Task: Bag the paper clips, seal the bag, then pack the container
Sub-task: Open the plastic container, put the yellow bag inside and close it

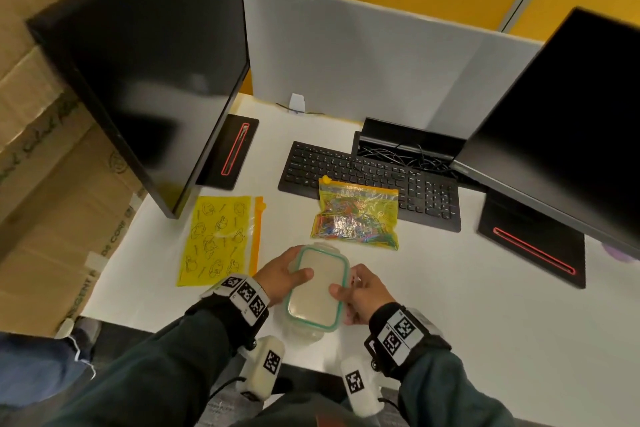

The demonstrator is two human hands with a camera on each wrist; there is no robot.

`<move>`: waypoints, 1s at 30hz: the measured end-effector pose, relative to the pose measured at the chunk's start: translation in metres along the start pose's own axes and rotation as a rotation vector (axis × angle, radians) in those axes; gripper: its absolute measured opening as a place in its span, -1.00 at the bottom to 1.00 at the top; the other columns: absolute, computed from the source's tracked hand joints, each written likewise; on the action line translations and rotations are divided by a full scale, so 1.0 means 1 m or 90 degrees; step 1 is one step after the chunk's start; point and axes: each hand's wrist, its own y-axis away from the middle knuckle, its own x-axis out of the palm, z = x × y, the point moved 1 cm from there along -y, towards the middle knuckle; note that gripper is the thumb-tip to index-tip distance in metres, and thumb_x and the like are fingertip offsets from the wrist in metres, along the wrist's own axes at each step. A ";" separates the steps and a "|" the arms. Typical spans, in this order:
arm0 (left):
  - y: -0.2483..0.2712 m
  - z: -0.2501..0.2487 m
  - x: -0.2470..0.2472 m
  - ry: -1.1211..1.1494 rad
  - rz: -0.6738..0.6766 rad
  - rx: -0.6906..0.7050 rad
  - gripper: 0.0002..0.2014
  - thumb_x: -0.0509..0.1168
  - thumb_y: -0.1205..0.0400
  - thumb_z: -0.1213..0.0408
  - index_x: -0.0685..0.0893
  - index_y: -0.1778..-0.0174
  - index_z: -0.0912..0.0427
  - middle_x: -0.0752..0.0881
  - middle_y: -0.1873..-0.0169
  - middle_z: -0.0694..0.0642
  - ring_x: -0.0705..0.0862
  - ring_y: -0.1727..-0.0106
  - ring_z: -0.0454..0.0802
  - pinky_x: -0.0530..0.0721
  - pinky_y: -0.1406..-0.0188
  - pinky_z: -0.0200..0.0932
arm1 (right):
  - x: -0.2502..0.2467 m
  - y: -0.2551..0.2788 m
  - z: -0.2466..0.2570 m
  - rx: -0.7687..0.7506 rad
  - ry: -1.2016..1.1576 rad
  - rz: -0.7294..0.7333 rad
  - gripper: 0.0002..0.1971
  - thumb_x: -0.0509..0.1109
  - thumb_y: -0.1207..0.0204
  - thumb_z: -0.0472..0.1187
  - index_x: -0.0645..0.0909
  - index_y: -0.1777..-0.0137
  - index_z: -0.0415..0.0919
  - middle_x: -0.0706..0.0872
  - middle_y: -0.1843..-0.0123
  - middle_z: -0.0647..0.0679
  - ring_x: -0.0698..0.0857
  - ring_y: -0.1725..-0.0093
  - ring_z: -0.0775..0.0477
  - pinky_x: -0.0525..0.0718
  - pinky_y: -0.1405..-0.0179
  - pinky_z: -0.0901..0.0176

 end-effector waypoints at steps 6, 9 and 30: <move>0.000 -0.001 -0.006 -0.160 -0.121 0.035 -0.60 0.34 -0.51 0.03 0.50 -0.26 -0.04 0.72 -0.10 0.17 0.67 -0.11 0.14 0.66 -0.17 0.09 | 0.003 -0.001 0.006 -0.122 0.122 -0.104 -0.61 0.52 -0.38 -0.10 0.33 -0.01 -0.03 0.54 0.28 -0.17 0.49 0.50 -0.07 0.52 0.58 0.18; 0.003 -0.018 -0.010 -0.183 -0.175 0.068 -0.61 0.33 -0.54 0.09 0.48 -0.28 0.02 0.63 0.08 0.16 0.61 0.06 0.06 0.60 0.11 -0.13 | 0.001 0.005 0.024 -0.173 0.088 -0.143 -0.73 0.47 -0.44 -0.05 0.39 0.13 -0.06 0.56 0.33 -0.10 0.51 0.46 -0.06 0.52 0.48 0.17; -0.014 0.002 -0.069 -0.731 -0.197 -0.150 -0.56 0.24 -0.55 0.20 0.37 -0.32 0.27 0.38 -0.38 0.26 0.49 -0.35 0.23 0.53 -0.27 0.01 | -0.075 0.026 -0.006 -0.208 0.776 -0.316 -0.67 0.25 -0.57 -0.19 0.60 -0.29 0.08 0.72 -0.21 -0.02 0.61 -0.24 -0.12 0.54 -0.27 0.12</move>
